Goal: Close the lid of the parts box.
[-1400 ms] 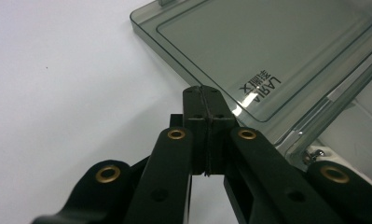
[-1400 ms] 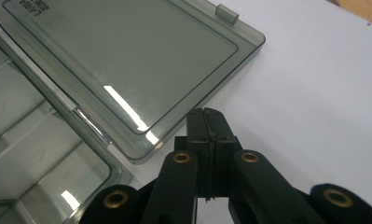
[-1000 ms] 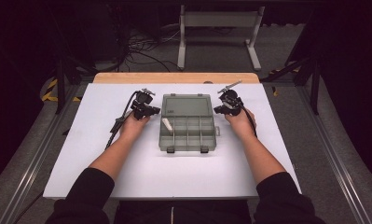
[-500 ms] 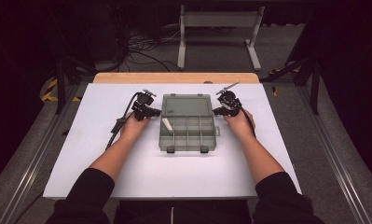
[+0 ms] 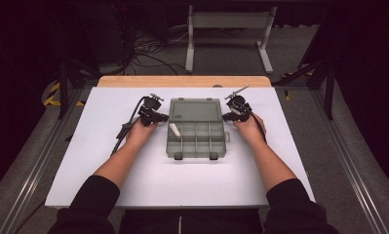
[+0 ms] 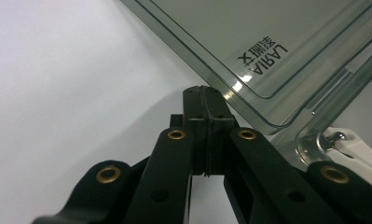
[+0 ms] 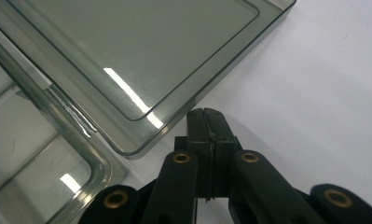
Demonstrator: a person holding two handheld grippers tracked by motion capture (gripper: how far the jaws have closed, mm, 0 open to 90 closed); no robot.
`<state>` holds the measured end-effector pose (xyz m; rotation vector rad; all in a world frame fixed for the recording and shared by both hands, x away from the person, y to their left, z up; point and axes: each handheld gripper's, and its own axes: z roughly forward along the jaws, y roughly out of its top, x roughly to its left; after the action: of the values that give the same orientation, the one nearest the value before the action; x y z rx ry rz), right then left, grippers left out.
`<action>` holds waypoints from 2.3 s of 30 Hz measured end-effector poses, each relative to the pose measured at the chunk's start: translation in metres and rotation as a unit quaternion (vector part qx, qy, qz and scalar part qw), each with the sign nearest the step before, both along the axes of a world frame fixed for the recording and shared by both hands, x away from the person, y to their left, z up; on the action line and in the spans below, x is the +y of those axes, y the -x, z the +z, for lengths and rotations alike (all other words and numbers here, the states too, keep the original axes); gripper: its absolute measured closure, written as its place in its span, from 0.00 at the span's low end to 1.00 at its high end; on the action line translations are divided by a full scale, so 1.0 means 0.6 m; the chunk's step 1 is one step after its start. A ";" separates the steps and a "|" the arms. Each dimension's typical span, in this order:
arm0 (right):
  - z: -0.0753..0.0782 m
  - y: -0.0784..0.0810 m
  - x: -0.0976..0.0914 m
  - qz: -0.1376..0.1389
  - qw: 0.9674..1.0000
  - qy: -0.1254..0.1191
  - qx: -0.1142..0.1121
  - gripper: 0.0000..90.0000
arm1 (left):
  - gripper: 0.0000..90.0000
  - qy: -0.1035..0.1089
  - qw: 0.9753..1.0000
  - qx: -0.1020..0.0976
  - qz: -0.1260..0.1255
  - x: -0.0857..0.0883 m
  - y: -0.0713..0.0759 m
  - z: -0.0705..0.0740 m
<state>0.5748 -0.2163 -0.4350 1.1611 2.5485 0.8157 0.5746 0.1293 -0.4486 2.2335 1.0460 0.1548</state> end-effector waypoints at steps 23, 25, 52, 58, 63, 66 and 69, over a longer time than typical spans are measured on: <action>0.004 0.001 0.003 0.023 0.999 0.020 0.009 1.00 | 1.00 -0.006 1.000 0.013 -0.018 0.001 -0.002 0.003; 0.004 0.000 0.003 0.023 0.999 0.021 0.011 1.00 | 1.00 -0.010 1.000 0.015 -0.022 0.000 -0.004 0.004; 0.016 -0.021 0.011 0.010 1.000 0.005 -0.009 1.00 | 1.00 -0.010 1.000 -0.003 -0.003 -0.011 -0.013 0.012; 0.029 -0.020 0.009 0.007 1.000 -0.005 -0.017 1.00 | 1.00 -0.005 1.000 -0.015 0.004 -0.011 -0.011 0.021; 0.035 -0.020 0.008 0.008 1.000 -0.009 -0.026 1.00 | 1.00 -0.003 1.000 -0.024 0.010 -0.010 -0.009 0.027; 0.040 -0.019 0.008 0.006 0.999 -0.013 -0.031 1.00 | 1.00 0.001 0.999 -0.029 0.013 -0.008 -0.009 0.031; 0.047 -0.018 0.008 0.007 0.999 -0.020 -0.039 1.00 | 1.00 0.000 0.999 -0.037 0.012 -0.009 -0.009 0.037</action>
<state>0.5859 -0.2117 -0.4070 1.1013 2.4904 0.9024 0.5801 0.1242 -0.4264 2.1979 1.0339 0.2472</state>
